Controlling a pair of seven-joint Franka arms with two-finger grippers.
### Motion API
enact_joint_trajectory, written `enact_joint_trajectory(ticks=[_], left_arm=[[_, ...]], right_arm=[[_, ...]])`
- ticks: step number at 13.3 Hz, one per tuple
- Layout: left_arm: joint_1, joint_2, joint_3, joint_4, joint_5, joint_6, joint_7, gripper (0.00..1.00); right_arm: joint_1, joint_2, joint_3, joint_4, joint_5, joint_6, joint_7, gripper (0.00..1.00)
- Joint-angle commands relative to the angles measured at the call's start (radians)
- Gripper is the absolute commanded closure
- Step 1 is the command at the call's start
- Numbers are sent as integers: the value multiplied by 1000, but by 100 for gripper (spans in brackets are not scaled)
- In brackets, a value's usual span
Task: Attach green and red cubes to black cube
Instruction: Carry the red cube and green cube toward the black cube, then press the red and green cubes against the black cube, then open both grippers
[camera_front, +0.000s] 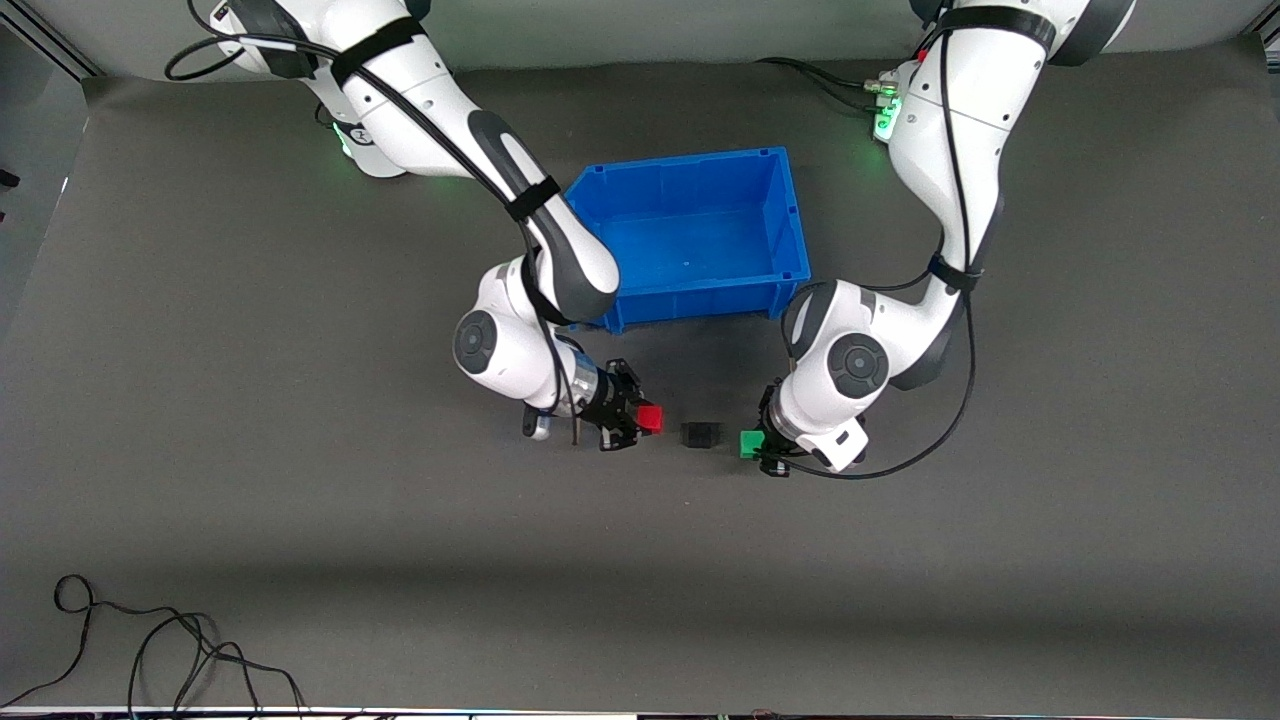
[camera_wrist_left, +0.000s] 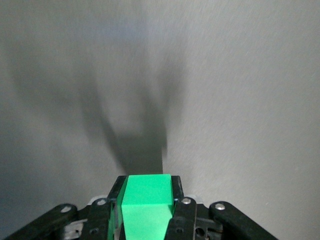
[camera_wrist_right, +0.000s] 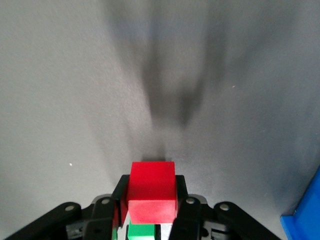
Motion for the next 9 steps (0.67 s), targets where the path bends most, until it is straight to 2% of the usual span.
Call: enact_joint_trajectory(ticks=[1, 9], left_arm=[[-19, 24, 3, 21, -9, 13, -21, 100], [-48, 47, -6, 22, -13, 48, -24, 100]], right_arm=[[31, 83, -14, 93, 2, 13, 30, 66], [31, 152, -14, 162, 7, 55, 34, 66]])
